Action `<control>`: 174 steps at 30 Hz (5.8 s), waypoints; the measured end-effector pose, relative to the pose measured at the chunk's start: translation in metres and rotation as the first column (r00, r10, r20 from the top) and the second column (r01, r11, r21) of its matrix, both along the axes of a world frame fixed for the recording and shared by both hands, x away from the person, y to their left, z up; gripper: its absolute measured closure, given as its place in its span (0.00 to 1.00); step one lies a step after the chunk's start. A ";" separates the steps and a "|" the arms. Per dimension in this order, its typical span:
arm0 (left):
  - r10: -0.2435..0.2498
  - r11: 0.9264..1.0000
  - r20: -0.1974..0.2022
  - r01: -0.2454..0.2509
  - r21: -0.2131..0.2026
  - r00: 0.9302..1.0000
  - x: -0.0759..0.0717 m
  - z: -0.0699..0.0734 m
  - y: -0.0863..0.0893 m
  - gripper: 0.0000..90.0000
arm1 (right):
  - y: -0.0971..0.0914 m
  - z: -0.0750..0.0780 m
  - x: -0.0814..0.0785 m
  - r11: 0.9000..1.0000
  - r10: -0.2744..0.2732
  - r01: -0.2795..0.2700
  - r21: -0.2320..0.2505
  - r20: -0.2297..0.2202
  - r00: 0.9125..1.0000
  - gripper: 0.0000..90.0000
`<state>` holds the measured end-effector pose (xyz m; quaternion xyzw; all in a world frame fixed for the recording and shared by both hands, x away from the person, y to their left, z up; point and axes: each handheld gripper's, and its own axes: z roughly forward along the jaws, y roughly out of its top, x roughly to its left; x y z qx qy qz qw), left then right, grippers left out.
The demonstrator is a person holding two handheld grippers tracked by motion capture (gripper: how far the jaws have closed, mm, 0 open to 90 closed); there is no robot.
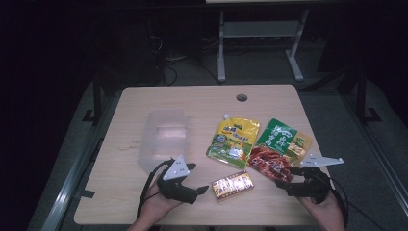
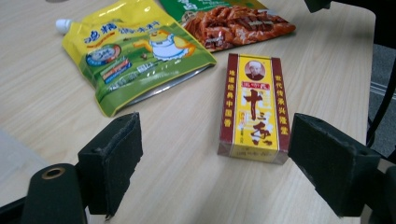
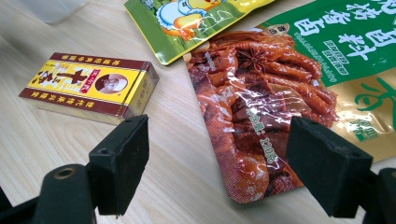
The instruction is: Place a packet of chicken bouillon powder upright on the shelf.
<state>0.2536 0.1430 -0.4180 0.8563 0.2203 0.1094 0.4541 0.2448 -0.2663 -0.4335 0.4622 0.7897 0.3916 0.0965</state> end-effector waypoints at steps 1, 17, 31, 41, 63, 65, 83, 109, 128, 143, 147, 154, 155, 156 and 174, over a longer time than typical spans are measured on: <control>-0.002 1.000 -0.002 0.002 0.000 1.000 0.000 0.001 0.000 0.19 | 0.000 0.001 0.000 1.000 0.001 -0.001 -0.002 0.005 1.000 0.23; -0.016 1.000 -0.016 0.016 0.010 1.000 0.005 0.005 -0.012 0.24 | 0.011 0.014 0.004 1.000 0.022 -0.022 -0.003 0.022 1.000 0.21; -0.028 0.999 -0.032 0.028 0.018 0.999 0.024 0.012 -0.040 0.32 | 0.027 0.052 0.037 0.998 0.063 -0.063 -0.012 0.048 0.997 0.19; -0.028 0.999 -0.043 0.029 0.038 0.999 0.043 0.013 -0.060 0.36 | 0.042 0.065 0.067 0.997 0.081 -0.081 -0.015 0.012 0.997 0.19; 0.024 0.993 -0.100 -0.012 0.116 0.995 0.086 -0.001 -0.094 0.73 | 0.074 0.069 0.151 0.997 0.044 -0.047 -0.053 -0.061 0.997 0.24; 0.034 0.990 -0.092 -0.021 0.137 0.995 0.089 -0.003 -0.097 0.75 | 0.077 0.062 0.158 0.997 0.033 -0.039 -0.064 -0.087 0.996 0.26; 0.125 0.965 -0.102 -0.097 0.245 0.987 0.101 -0.027 -0.112 0.88 | 0.072 0.005 0.198 0.990 -0.113 0.090 -0.106 -0.243 0.963 0.34; 0.180 0.947 -0.096 -0.147 0.285 0.979 0.112 -0.022 -0.117 0.83 | 0.069 -0.015 0.215 0.984 -0.178 0.162 -0.077 -0.309 0.934 0.47; 0.170 0.943 -0.074 -0.141 0.300 0.983 0.111 -0.023 -0.120 0.83 | 0.075 -0.016 0.211 0.998 -0.065 0.067 -0.005 -0.354 0.933 0.73; 0.166 0.946 -0.075 -0.137 0.295 0.983 0.111 -0.024 -0.120 0.83 | 0.075 -0.019 0.212 0.996 -0.087 0.088 -0.011 -0.324 0.942 0.97; 0.163 0.947 -0.078 -0.134 0.291 0.984 0.111 -0.024 -0.120 0.81 | 0.075 -0.017 0.211 0.997 -0.080 0.078 -0.020 -0.309 0.948 1.00; 0.159 0.956 -0.084 -0.132 0.261 0.984 0.108 -0.019 -0.119 0.76 | 0.075 -0.003 0.205 0.998 -0.055 0.058 0.003 -0.278 0.959 1.00; 0.159 0.956 -0.084 -0.132 0.261 0.984 0.108 -0.019 -0.119 0.75 | 0.075 0.001 0.204 0.999 -0.048 0.050 0.002 -0.263 0.964 1.00; 0.160 0.960 -0.080 -0.136 0.245 0.984 0.107 -0.017 -0.118 0.75 | 0.074 0.004 0.202 0.999 -0.042 0.045 0.004 -0.252 0.967 1.00; 0.178 0.975 -0.093 -0.163 0.151 0.980 0.100 -0.002 -0.108 0.60 | 0.070 0.062 0.165 0.999 0.042 -0.040 0.035 -0.054 0.998 1.00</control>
